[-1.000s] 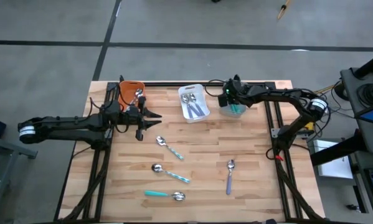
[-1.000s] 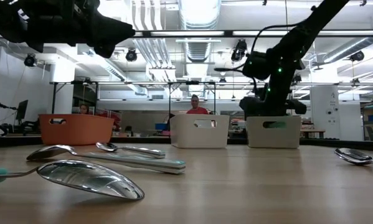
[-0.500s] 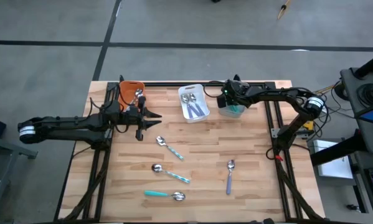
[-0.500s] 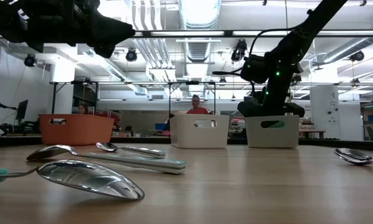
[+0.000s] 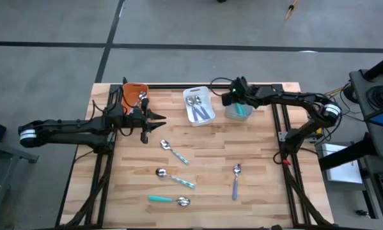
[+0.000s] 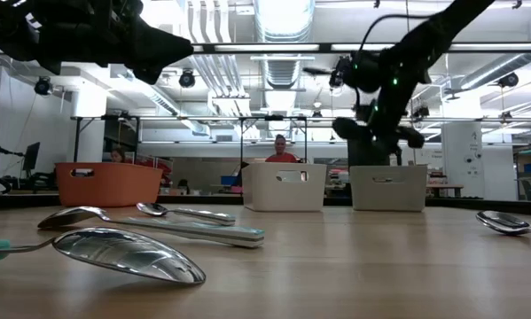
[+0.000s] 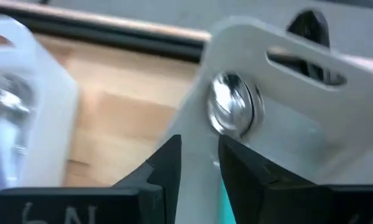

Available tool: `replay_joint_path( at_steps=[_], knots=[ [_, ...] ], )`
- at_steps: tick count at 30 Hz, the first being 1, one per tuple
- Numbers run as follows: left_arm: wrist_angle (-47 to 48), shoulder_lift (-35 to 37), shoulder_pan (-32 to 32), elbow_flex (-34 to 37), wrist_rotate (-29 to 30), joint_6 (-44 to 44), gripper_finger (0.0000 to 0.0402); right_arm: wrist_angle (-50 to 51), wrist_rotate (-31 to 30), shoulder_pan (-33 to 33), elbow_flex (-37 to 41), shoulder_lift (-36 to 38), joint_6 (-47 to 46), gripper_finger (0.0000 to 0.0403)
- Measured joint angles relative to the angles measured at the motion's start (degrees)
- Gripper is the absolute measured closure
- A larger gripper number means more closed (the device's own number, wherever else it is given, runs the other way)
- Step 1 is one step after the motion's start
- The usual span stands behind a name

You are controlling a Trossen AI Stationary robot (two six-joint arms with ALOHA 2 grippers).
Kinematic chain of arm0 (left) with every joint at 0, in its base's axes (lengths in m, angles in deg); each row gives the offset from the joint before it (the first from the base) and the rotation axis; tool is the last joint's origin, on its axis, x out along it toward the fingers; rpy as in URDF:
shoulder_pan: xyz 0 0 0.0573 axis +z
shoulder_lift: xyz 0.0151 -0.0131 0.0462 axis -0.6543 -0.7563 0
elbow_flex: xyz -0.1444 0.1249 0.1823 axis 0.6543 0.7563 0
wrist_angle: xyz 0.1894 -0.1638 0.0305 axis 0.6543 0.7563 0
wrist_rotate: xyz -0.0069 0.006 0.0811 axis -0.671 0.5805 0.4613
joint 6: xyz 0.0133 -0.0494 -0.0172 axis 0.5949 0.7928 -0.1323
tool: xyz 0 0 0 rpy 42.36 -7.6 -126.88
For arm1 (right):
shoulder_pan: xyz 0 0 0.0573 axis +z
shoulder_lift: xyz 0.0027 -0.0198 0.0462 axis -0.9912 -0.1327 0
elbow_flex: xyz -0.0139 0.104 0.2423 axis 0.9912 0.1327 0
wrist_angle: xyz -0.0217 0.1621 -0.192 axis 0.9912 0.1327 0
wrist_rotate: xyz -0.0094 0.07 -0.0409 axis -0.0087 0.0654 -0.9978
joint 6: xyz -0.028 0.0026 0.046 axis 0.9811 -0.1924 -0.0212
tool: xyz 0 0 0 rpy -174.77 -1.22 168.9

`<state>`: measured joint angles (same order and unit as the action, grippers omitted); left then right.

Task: Sort silverware by color (type)
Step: Put the purple spoon into the white bin

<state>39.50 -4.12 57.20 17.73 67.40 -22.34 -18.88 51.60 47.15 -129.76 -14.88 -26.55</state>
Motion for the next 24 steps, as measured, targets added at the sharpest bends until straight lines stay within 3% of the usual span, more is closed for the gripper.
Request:
replay_joint_path(
  at_steps=[9,21,24],
  knots=[
    [0.1,0.0,0.0,0.0,0.0,0.0,0.0322,0.1,-0.8,8.1,-1.3,4.4,1.0,0.0339],
    [0.3,0.0,0.0,0.0,0.0,0.0,0.0322,-0.6,-10.8,23.9,-1.3,4.6,-4.9,0.0371],
    [0.3,0.0,0.0,0.0,0.0,0.0,0.0322,-5.5,-17.2,27.3,-1.3,4.5,-2.9,0.0371]
  ],
)
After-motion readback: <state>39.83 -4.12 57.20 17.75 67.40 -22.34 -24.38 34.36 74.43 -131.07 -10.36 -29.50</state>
